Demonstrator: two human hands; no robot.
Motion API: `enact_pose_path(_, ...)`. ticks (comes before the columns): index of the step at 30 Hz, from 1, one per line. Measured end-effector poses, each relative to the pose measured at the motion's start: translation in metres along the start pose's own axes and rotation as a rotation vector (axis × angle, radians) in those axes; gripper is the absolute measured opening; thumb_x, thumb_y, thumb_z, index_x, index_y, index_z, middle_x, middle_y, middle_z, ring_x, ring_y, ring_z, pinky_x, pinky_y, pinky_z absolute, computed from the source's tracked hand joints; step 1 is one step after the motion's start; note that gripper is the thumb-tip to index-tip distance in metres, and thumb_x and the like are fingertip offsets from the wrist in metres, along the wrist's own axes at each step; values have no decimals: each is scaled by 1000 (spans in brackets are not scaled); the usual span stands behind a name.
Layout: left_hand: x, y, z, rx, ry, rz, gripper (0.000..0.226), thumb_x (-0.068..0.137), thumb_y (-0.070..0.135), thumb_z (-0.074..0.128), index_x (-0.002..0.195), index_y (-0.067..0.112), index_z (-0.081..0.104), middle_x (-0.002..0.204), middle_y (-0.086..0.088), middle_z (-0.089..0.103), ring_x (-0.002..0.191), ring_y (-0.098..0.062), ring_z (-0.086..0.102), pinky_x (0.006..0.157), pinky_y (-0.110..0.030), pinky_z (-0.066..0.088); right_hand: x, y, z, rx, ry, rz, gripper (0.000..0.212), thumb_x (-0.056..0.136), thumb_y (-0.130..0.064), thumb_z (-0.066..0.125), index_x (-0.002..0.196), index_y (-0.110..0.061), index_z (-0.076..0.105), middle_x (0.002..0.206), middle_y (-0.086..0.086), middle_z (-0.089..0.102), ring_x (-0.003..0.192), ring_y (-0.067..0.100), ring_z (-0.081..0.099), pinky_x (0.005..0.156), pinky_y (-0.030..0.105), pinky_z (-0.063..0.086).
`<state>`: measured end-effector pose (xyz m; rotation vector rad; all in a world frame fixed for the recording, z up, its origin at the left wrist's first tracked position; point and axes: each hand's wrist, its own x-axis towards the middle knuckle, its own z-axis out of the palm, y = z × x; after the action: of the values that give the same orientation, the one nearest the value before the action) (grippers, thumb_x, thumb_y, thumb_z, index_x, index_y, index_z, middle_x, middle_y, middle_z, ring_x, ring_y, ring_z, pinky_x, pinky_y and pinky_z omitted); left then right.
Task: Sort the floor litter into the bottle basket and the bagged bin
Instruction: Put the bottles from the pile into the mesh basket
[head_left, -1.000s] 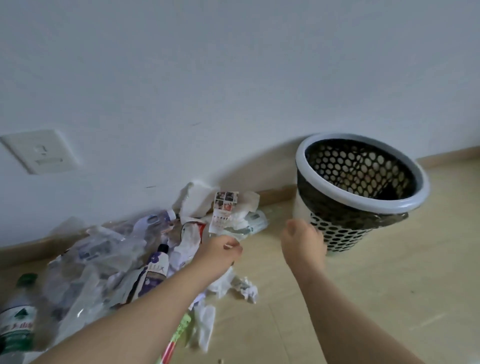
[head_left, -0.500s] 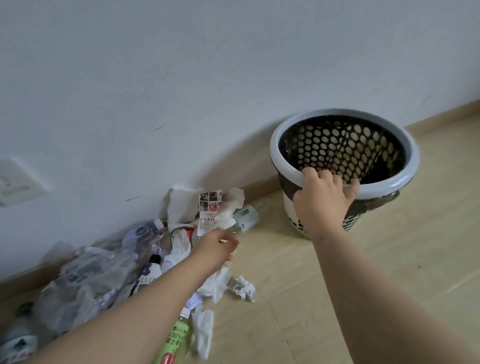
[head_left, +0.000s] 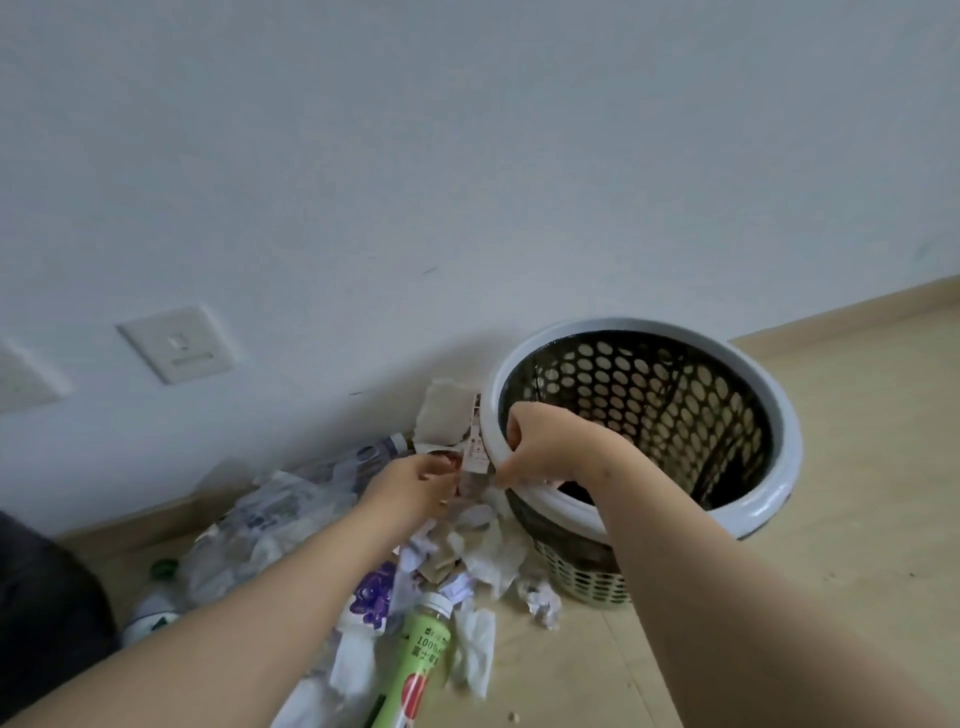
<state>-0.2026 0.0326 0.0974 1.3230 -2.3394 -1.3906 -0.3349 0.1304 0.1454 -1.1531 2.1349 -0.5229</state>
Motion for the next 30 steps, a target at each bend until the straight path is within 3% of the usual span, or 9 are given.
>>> enact_pose_path(4,-19,-16,-27,-10,28,-12,18,95,19,53,108,11,61,89,-1,63,72,-11,58,60,-21,42,-1,-23,16,-67,-13,-34,28,81,-22,68,76,-15,41,71,-1,47,61,12,45,56,23,40)
enact_pose_path(10,-35,-53,-80,2,89,-31,7,95,23,51,95,22,58,85,3,63,76,-12,60,76,-31,49,6,-86,51,-20,401,-167,10,89,-20,50,91,-12,54,92,4,56,85,23,56,73,36,49)
enact_pose_path(12,-39,-72,-90,22,112,-52,8,95,25,51,96,23,58,91,2,63,83,-14,60,81,-31,50,7,-106,78,-55,330,-256,10,91,-23,47,87,-14,50,93,5,54,84,24,54,75,37,47)
enact_pose_path(15,-48,-112,-90,10,151,-125,14,94,27,53,102,20,62,99,-4,66,88,-19,61,74,-26,44,9,-113,132,-204,102,-294,12,92,-27,47,93,-16,51,101,4,51,88,23,54,80,38,50)
enact_pose_path(17,-54,-148,-86,34,140,-211,23,94,26,53,114,18,60,108,-7,65,93,-22,62,73,-25,43,14,-98,167,-305,-18,-213,21,92,-28,46,105,-13,53,112,7,49,97,26,55,83,36,49)
enact_pose_path(20,-56,-196,-85,173,91,-331,29,94,26,51,122,18,54,109,-6,59,82,-19,57,64,-24,41,24,-63,210,-235,-106,28,28,92,-24,48,118,-15,48,123,7,47,103,25,55,91,35,49)
enact_pose_path(24,-37,-210,-86,211,155,-311,17,96,28,46,110,25,54,94,2,59,67,-11,52,57,-22,40,36,-29,233,-85,-73,303,50,93,-28,47,139,-19,31,134,10,38,118,29,49,96,37,45)
enact_pose_path(26,-29,-213,-87,260,266,-312,12,95,24,45,100,22,56,87,2,59,74,-17,55,64,-26,43,38,-21,239,-45,-36,392,53,92,-31,48,140,-18,28,139,12,31,124,33,42,98,38,40)
enact_pose_path(30,-25,-235,-89,346,388,-385,21,92,21,48,109,19,59,119,-6,52,105,-25,50,85,-32,44,43,-14,254,7,-56,454,66,90,-34,51,145,-24,17,145,15,25,129,36,36,105,43,38)
